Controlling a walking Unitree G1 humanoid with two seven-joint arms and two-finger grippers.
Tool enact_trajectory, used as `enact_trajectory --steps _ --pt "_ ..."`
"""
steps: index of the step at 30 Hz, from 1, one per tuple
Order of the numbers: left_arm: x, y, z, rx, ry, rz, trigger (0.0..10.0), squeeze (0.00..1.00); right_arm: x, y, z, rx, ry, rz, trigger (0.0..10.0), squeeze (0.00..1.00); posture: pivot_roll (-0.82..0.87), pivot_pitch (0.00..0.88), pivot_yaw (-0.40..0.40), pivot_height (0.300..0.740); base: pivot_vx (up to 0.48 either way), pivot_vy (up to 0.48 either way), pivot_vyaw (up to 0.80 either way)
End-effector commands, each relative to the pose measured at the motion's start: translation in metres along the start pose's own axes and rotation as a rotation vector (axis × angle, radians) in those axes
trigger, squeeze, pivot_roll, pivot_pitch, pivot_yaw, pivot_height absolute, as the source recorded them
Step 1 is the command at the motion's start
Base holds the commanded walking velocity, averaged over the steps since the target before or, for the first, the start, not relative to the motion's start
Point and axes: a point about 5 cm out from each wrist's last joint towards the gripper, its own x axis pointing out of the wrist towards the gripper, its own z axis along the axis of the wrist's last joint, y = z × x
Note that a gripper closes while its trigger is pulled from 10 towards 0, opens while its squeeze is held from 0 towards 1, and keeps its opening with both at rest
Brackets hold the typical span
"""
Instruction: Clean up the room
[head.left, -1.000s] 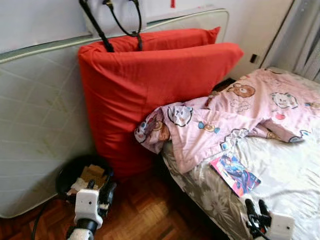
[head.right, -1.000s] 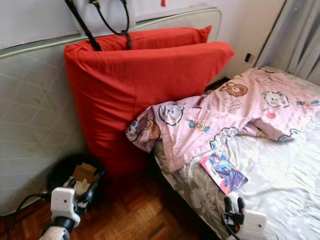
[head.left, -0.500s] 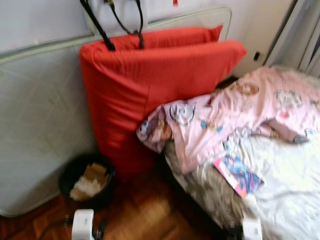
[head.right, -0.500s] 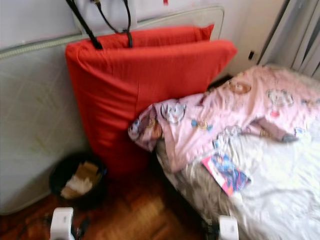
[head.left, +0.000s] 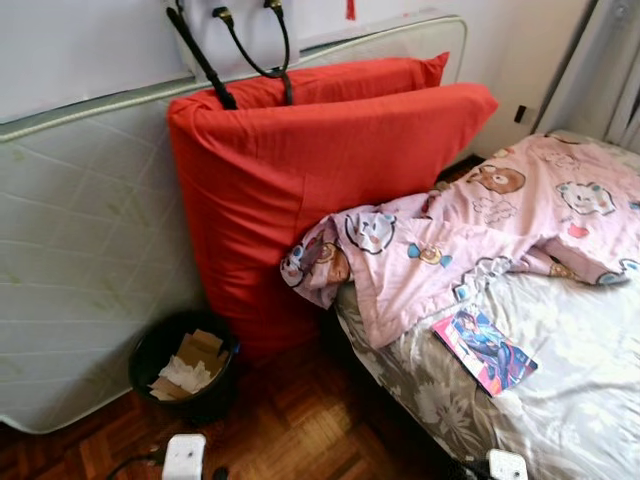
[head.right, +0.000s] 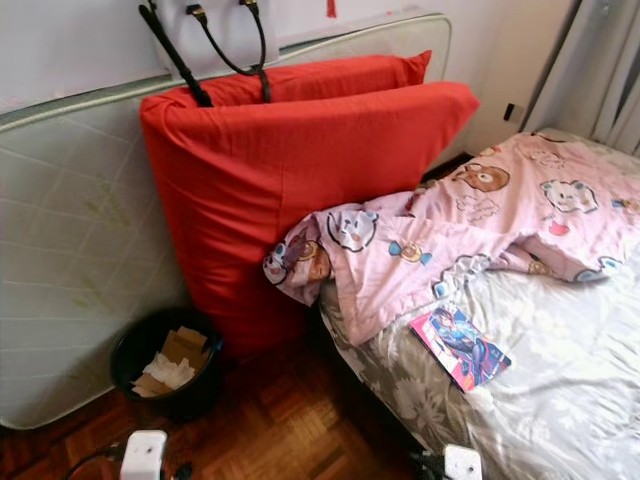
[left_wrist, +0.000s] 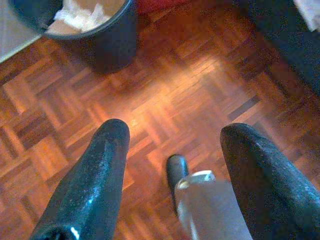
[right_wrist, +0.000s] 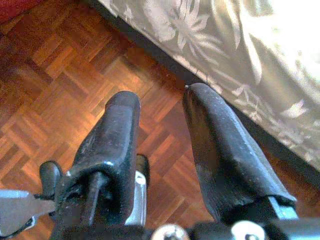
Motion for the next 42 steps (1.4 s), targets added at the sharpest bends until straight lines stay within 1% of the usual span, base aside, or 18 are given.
enact_trajectory --steps 1,2,5,11,12,13,14,19,22,28,30,31,32,33,37,38,39,42 --pt "0.0 -0.002 -0.003 0.009 0.026 -0.001 10.0 0.0 -0.001 -0.003 -0.002 0.009 0.019 -0.004 10.0 0.55 -0.04 0.006 -0.023 0.74 0.0 0.0 0.0" --pt "0.001 -0.004 -0.002 0.008 0.024 -0.003 10.0 0.0 0.0 -0.003 -0.001 -0.002 0.021 0.004 10.0 1.0 -0.04 0.002 -0.035 0.74 0.0 0.0 0.0" --pt "0.002 -0.007 -0.002 -0.005 0.021 -0.001 10.0 0.0 0.0 -0.003 0.0 -0.011 0.028 0.01 10.0 1.0 -0.05 0.0 -0.053 0.74 0.0 0.0 0.0" --pt "-0.003 -0.014 -0.016 -0.031 0.058 0.006 10.0 0.0 0.001 -0.01 0.003 -0.041 0.044 0.012 10.0 1.0 -0.03 0.0 -0.081 0.74 0.0 0.0 0.0" --pt "-0.004 -0.014 -0.018 -0.031 0.064 0.007 10.0 0.0 0.001 -0.011 0.003 -0.039 0.049 0.01 10.0 0.73 -0.02 0.0 -0.086 0.74 0.0 0.0 0.0" --pt "-0.005 -0.014 -0.02 -0.031 0.068 0.008 10.0 0.0 0.001 -0.011 0.003 -0.037 0.052 0.01 10.0 0.73 -0.02 0.0 -0.088 0.74 0.0 0.0 0.0" --pt "-0.005 -0.014 -0.021 -0.034 0.07 0.014 10.0 0.0 0.001 -0.011 0.002 -0.036 0.058 0.012 10.0 0.0 -0.01 0.0 -0.095 0.74 0.0 0.0 0.0" --pt "-0.007 -0.009 -0.023 -0.039 0.065 0.031 10.0 0.0 0.001 -0.009 0.0 -0.031 0.074 0.012 10.0 0.0 0.0 0.004 -0.1 0.74 0.0 0.0 0.0" --pt "-0.007 -0.005 -0.023 -0.037 0.064 0.044 10.0 0.0 0.002 -0.004 0.0 -0.037 0.078 0.031 10.0 0.0 0.02 0.012 -0.098 0.74 0.0 0.0 0.0" --pt "-0.005 0.001 -0.015 -0.048 0.046 0.075 10.0 0.0 0.005 0.007 0.001 -0.01 0.074 0.039 10.0 0.0 0.03 0.013 -0.069 0.74 0.0 0.0 0.0" --pt "-0.003 0.0 -0.01 -0.043 0.033 0.058 10.0 0.0 0.005 0.01 0.0 -0.001 0.077 0.043 10.0 0.0 0.03 0.012 -0.065 0.74 0.0 0.0 0.0" --pt "-0.002 0.0 -0.009 -0.041 0.031 0.055 10.0 0.3 0.005 0.011 -0.001 -0.001 0.078 0.044 10.0 0.0 0.03 0.012 -0.065 0.74 0.0 0.0 0.0" --pt "-0.002 0.0 -0.007 -0.025 0.024 0.055 10.0 0.3 0.005 0.012 -0.001 0.0 0.079 0.047 10.0 0.0 0.03 0.014 -0.055 0.74 0.0 0.0 0.0" --pt "-0.001 0.001 -0.004 -0.007 0.015 0.057 10.0 1.0 0.005 0.014 -0.002 0.003 0.081 0.051 10.0 0.0 0.02 0.015 -0.05 0.74 0.0 0.0 0.0" --pt "0.001 0.002 0.0 -0.004 0.009 0.067 10.0 1.0 0.004 0.015 -0.004 0.013 0.086 0.048 10.0 0.0 0.02 0.014 -0.045 0.74 0.0 0.0 0.0" --pt "0.001 0.002 0.0 0.0 0.008 0.067 10.0 0.11 0.004 0.016 -0.005 0.013 0.087 0.049 10.0 0.0 0.01 0.016 -0.043 0.74 0.0 0.0 0.0" --pt "0.001 0.002 0.0 0.011 0.006 0.067 10.0 0.0 0.004 0.016 -0.005 0.012 0.089 0.05 10.0 0.0 0.01 0.017 -0.042 0.74 0.0 0.0 0.0" --pt "0.001 0.001 -0.001 0.015 0.007 0.062 10.0 0.0 0.004 0.015 -0.007 0.019 0.093 0.042 10.0 0.0 0.01 0.019 -0.043 0.74 0.0 0.0 0.0"
